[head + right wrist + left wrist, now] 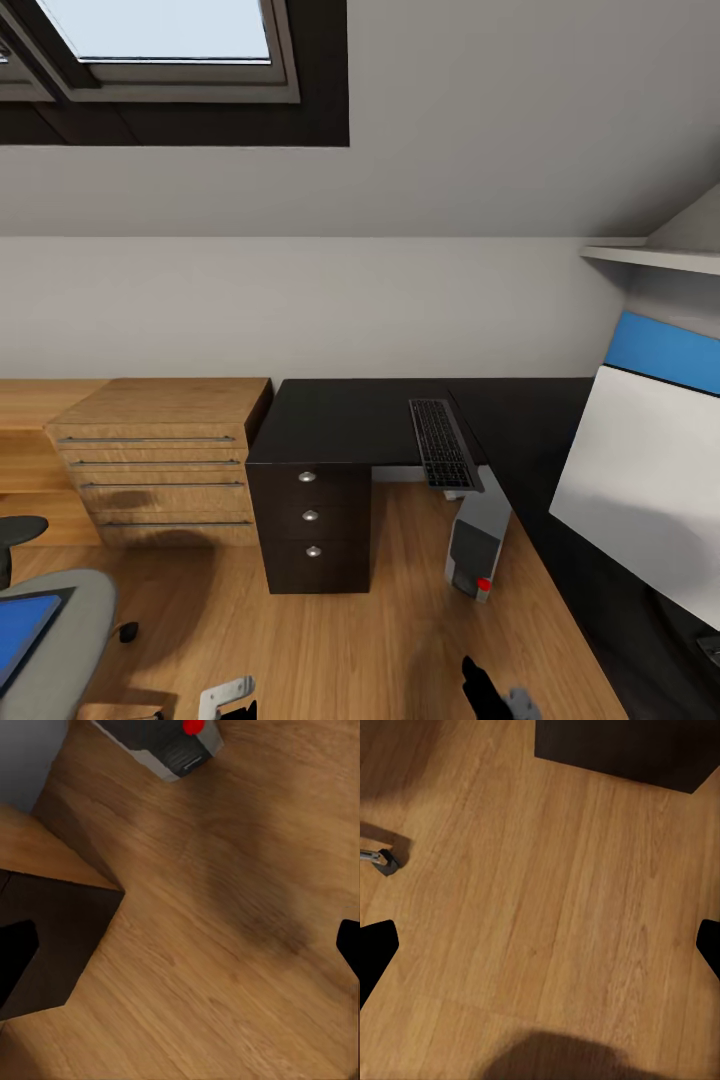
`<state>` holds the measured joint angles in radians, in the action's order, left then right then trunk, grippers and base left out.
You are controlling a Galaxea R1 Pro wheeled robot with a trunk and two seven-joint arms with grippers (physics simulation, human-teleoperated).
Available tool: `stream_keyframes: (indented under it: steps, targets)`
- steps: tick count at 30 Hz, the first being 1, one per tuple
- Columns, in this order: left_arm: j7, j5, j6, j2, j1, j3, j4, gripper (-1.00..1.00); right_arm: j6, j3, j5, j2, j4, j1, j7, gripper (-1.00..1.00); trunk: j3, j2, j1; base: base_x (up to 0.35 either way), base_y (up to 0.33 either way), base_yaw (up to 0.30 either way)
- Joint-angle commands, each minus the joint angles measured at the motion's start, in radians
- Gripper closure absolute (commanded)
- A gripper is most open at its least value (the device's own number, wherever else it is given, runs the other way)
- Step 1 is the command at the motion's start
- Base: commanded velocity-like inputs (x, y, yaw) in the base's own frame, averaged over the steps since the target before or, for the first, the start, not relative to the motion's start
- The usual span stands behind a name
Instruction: In the bedroom, organize the workspace by keeping the computer under the desk, ensuring the monitor is on the desk, placing the keyboard on the desk next to the monitor, placing the mouse on the desk next to the keyboard, moving the folder from the swivel chair onto the desk next to the mouse, stacking the notebook on top of the folder with the pen on top of the notebook, and positioning the swivel chair next to the desk.
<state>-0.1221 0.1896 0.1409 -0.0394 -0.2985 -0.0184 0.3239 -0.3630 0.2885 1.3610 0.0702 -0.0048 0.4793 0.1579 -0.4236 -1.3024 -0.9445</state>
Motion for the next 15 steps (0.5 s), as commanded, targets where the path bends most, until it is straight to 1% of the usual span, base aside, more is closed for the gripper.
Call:
stream_keyframes:
  steps: [1,4,6,8,11,12,15]
  targets:
    - [-0.001,0.005,0.003,0.0,-0.001,-0.002,-0.001,-1.0,-0.011,0.009,0.002,0.0,0.003,0.001,0.007,-1.0,-0.001,-0.001,0.0,0.0,0.0,0.0]
    - [0.0,0.005,0.003,0.0,-0.001,-0.002,-0.001,-1.0,-0.025,0.034,-0.044,0.0,0.006,0.001,0.008,-1.0,-0.001,-0.001,0.0,0.0,0.0,0.0]
    - [-0.001,0.005,0.003,0.0,-0.001,-0.002,-0.001,-1.0,-0.031,0.06,-0.091,0.0,0.007,0.001,0.008,-1.0,-0.001,-0.001,0.0,0.0,0.0,0.0]
    - [-0.001,0.005,0.003,0.0,-0.001,-0.002,-0.002,-1.0,-0.034,0.087,-0.147,0.0,0.009,0.001,0.007,-1.0,-0.001,-0.001,0.0,0.0,0.0,0.0]
    - [0.0,0.005,0.003,0.0,-0.001,-0.002,-0.002,-1.0,-0.037,0.125,-0.241,-0.001,0.01,0.001,0.007,-1.0,-0.001,-0.001,0.0,0.0,0.0,0.0]
    - [0.0,0.004,0.003,0.0,-0.001,-0.002,-0.002,-1.0,-0.038,0.144,-0.308,-0.002,0.01,0.001,0.007,-1.0,-0.001,-0.001,0.0,0.0,0.0,0.0]
    - [0.0,0.004,0.003,0.0,-0.001,-0.002,-0.002,-1.0,-0.038,0.166,-0.414,-0.005,0.011,0.001,0.007,-1.0,-0.001,-0.001,0.0,0.0,0.0,0.0]
